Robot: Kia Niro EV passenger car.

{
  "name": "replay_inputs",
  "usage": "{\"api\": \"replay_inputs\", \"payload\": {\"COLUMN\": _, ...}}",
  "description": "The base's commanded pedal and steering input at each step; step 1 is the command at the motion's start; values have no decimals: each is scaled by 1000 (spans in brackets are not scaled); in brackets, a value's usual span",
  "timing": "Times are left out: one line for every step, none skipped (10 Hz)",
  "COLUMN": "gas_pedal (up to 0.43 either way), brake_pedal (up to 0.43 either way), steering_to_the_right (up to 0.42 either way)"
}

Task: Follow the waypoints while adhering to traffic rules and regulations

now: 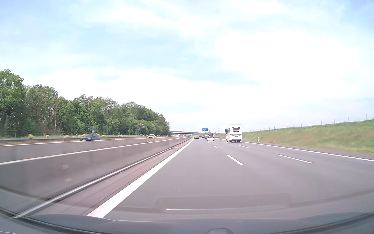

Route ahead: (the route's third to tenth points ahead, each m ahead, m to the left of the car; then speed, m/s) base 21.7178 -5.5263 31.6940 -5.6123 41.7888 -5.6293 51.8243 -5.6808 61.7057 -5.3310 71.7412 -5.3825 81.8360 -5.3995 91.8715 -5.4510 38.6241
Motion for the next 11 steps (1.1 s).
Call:
{"api": "replay_inputs", "payload": {"gas_pedal": 240, "brake_pedal": 0, "steering_to_the_right": -1}}
{"api": "replay_inputs", "payload": {"gas_pedal": 240, "brake_pedal": 0, "steering_to_the_right": -1}}
{"api": "replay_inputs", "payload": {"gas_pedal": 189, "brake_pedal": 0, "steering_to_the_right": -1}}
{"api": "replay_inputs", "payload": {"gas_pedal": 110, "brake_pedal": 0, "steering_to_the_right": 0}}
{"api": "replay_inputs", "payload": {"gas_pedal": 47, "brake_pedal": 0, "steering_to_the_right": 0}}
{"api": "replay_inputs", "payload": {"gas_pedal": 0, "brake_pedal": 0, "steering_to_the_right": 0}}
{"api": "replay_inputs", "payload": {"gas_pedal": 0, "brake_pedal": 0, "steering_to_the_right": 0}}
{"api": "replay_inputs", "payload": {"gas_pedal": 0, "brake_pedal": 0, "steering_to_the_right": 0}}
{"api": "replay_inputs", "payload": {"gas_pedal": 0, "brake_pedal": 0, "steering_to_the_right": 0}}
{"api": "replay_inputs", "payload": {"gas_pedal": 0, "brake_pedal": 0, "steering_to_the_right": 0}}
{"api": "replay_inputs", "payload": {"gas_pedal": 0, "brake_pedal": 0, "steering_to_the_right": 0}}
